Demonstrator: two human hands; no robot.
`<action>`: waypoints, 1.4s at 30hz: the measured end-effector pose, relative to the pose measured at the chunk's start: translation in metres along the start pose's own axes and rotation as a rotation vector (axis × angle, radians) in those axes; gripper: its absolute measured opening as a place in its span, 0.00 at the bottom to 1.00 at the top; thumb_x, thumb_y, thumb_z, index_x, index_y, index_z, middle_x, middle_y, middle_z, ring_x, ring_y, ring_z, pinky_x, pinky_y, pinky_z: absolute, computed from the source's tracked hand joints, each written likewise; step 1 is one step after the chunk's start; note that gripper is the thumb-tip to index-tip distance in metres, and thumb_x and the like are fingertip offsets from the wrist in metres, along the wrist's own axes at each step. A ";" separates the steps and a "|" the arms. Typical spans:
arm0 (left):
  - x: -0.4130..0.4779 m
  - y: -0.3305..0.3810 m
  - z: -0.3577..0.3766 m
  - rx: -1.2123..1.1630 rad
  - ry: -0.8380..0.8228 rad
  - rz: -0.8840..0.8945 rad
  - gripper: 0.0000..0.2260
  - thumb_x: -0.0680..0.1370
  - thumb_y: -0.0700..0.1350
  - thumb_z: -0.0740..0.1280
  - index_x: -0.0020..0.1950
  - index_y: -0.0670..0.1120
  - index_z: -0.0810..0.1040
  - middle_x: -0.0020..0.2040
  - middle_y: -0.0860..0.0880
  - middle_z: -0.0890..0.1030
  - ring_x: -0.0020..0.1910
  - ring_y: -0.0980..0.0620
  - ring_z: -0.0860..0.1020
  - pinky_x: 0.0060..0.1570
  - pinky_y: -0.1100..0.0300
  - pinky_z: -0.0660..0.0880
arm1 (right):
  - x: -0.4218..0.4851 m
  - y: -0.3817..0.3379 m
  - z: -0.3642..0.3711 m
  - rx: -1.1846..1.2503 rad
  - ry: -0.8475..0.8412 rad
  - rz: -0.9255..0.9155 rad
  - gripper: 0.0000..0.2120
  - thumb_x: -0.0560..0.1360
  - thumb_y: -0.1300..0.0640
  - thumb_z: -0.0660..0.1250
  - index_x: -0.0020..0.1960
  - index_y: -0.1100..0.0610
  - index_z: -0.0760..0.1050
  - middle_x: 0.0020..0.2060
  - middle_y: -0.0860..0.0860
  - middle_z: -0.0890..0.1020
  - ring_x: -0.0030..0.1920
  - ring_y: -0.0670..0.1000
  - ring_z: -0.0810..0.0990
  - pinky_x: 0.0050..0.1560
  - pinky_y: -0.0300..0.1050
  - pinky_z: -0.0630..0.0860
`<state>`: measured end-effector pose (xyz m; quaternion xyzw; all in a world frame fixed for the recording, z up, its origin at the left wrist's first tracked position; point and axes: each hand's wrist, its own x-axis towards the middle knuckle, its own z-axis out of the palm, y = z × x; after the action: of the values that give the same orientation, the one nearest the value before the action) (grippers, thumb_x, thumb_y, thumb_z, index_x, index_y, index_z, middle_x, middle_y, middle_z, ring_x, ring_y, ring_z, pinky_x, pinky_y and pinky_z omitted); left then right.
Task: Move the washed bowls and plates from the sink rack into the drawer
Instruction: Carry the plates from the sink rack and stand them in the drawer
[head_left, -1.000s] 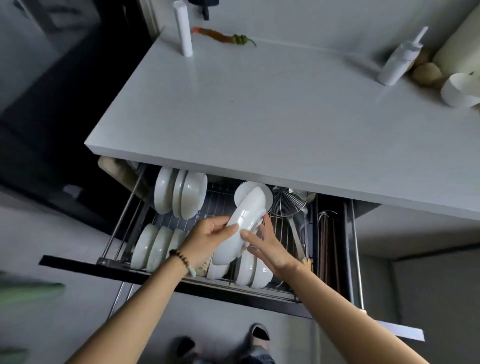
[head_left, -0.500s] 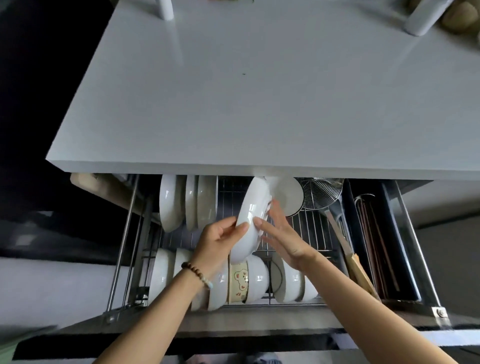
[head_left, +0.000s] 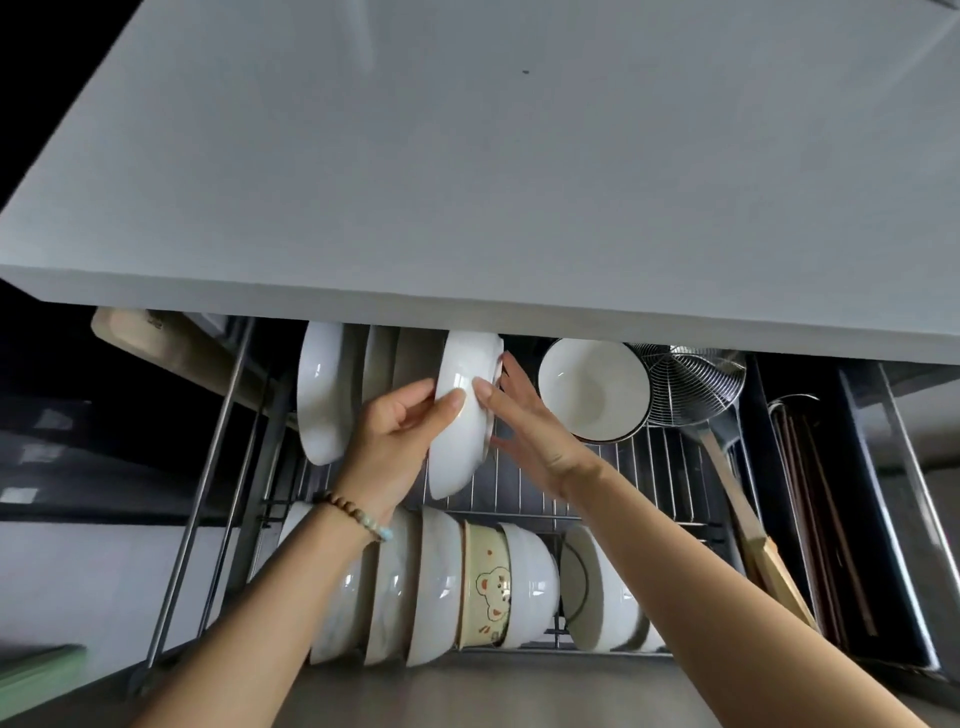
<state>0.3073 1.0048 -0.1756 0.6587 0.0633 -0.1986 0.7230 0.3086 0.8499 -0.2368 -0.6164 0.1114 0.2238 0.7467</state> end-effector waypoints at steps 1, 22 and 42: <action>0.001 0.000 -0.003 0.005 0.004 0.003 0.06 0.77 0.40 0.64 0.48 0.46 0.81 0.42 0.52 0.84 0.43 0.58 0.80 0.46 0.65 0.77 | 0.003 0.001 0.002 0.003 -0.008 0.012 0.25 0.74 0.46 0.69 0.68 0.37 0.65 0.62 0.41 0.79 0.59 0.39 0.80 0.58 0.43 0.75; 0.023 -0.026 -0.027 0.032 0.077 0.049 0.06 0.78 0.38 0.62 0.49 0.42 0.79 0.35 0.56 0.83 0.36 0.64 0.79 0.37 0.71 0.73 | 0.049 0.017 0.014 0.017 -0.085 0.125 0.47 0.62 0.36 0.72 0.76 0.38 0.54 0.74 0.42 0.66 0.72 0.45 0.67 0.72 0.55 0.63; 0.020 -0.035 -0.037 0.591 -0.077 -0.024 0.09 0.75 0.44 0.69 0.54 0.47 0.79 0.50 0.51 0.84 0.49 0.56 0.81 0.54 0.55 0.78 | 0.060 0.043 0.005 0.139 -0.064 0.234 0.62 0.56 0.29 0.77 0.80 0.48 0.51 0.72 0.50 0.71 0.69 0.53 0.74 0.72 0.57 0.67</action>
<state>0.3189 1.0349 -0.2201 0.8319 -0.0170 -0.2416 0.4993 0.3402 0.8725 -0.2991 -0.5383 0.1738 0.3208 0.7597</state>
